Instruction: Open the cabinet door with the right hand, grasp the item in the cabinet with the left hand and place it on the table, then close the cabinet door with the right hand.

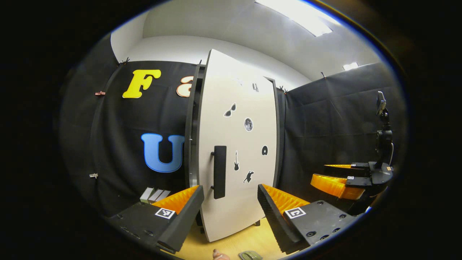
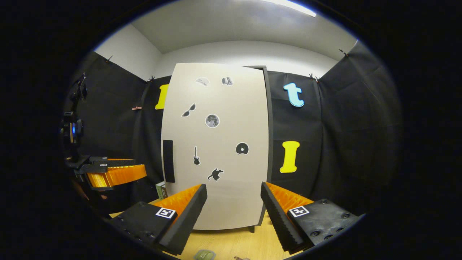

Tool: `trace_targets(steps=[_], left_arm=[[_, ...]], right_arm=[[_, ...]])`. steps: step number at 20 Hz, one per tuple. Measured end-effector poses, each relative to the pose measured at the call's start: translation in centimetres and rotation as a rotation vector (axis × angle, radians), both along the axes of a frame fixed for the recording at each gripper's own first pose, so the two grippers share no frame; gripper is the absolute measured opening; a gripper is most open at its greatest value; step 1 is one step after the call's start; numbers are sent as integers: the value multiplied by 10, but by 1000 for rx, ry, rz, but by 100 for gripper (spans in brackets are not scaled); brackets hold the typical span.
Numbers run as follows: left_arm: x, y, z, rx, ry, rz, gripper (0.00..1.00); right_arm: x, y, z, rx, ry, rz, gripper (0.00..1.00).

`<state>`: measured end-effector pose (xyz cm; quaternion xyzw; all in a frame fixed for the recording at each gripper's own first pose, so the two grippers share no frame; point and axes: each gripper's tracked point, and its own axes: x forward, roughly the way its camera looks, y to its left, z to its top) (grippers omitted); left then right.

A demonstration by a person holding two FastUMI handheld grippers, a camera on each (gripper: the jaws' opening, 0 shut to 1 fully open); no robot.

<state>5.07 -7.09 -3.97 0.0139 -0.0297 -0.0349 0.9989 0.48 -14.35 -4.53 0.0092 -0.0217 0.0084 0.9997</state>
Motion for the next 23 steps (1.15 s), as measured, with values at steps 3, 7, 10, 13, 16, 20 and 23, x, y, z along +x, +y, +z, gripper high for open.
trace_targets(steps=[3, 7, 10, 13, 16, 20, 23], left_arm=[[2, -2, -1, 16, -1, 29, 94], [6, -5, -4, 60, 1, 42, 95], [10, -7, -6, 49, 5, 37, 95], [11, -6, -9, 50, 14, 43, 95], [12, -6, -11, 45, 19, 40, 95], [11, 0, -8, 40, 9, 66, 94], [11, -2, -5, 45, 0, 68, 94]], right_arm=[[5, -8, -7, 13, 19, -4, 98], [7, -10, -3, 18, 8, -7, 98], [6, -8, 0, 10, -1, -4, 98], [5, -7, 0, 10, 2, 2, 98], [4, -7, 2, 11, 2, 3, 98], [3, -7, 6, 17, -3, 6, 98], [2, -9, 11, 17, -12, 1, 98]])
